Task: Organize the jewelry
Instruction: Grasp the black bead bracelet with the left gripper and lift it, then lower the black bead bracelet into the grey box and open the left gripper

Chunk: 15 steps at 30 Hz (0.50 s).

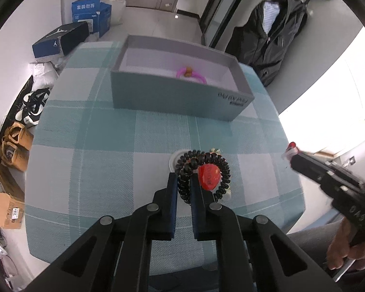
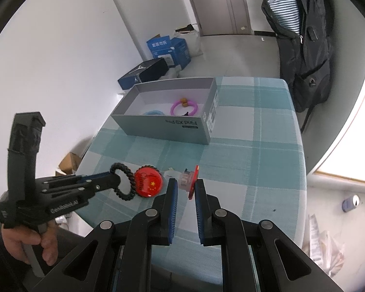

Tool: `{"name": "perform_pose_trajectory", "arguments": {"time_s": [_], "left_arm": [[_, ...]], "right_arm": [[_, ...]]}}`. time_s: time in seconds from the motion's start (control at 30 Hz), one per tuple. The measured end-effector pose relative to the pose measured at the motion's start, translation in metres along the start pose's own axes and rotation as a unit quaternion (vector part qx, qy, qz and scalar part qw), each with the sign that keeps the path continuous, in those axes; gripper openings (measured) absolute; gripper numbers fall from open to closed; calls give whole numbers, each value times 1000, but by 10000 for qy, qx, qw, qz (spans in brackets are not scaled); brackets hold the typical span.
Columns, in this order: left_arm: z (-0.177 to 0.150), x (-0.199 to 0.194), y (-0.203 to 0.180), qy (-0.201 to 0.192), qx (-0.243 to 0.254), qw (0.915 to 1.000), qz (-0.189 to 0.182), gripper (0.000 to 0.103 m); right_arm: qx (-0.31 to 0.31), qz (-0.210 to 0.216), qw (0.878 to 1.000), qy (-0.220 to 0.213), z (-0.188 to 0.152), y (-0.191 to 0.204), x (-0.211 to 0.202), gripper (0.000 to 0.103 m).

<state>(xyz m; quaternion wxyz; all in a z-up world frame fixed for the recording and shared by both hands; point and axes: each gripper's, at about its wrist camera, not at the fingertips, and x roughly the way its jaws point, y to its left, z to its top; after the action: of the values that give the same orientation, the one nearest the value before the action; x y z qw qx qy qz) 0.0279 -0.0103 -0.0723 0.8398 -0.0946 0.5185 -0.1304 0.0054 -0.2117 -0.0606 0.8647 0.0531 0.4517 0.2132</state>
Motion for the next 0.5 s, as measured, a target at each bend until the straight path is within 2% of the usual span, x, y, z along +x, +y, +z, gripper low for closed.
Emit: {"name": "perform_pose_trajectory", "arguments": {"time_s": [0.27, 0.37, 0.5], "left_arm": [[23, -24, -2, -297, -52, 9994, -158, 6], [36, -34, -4, -392, -35, 9991, -170, 6], [54, -46, -5, -568, 38, 9983, -114, 6]], "right_arm": [[70, 351, 9992, -203, 12, 16, -10, 13], [68, 567, 9978, -337, 28, 26, -17, 13], [-147, 535, 9974, -465, 52, 37, -24, 13]]}}
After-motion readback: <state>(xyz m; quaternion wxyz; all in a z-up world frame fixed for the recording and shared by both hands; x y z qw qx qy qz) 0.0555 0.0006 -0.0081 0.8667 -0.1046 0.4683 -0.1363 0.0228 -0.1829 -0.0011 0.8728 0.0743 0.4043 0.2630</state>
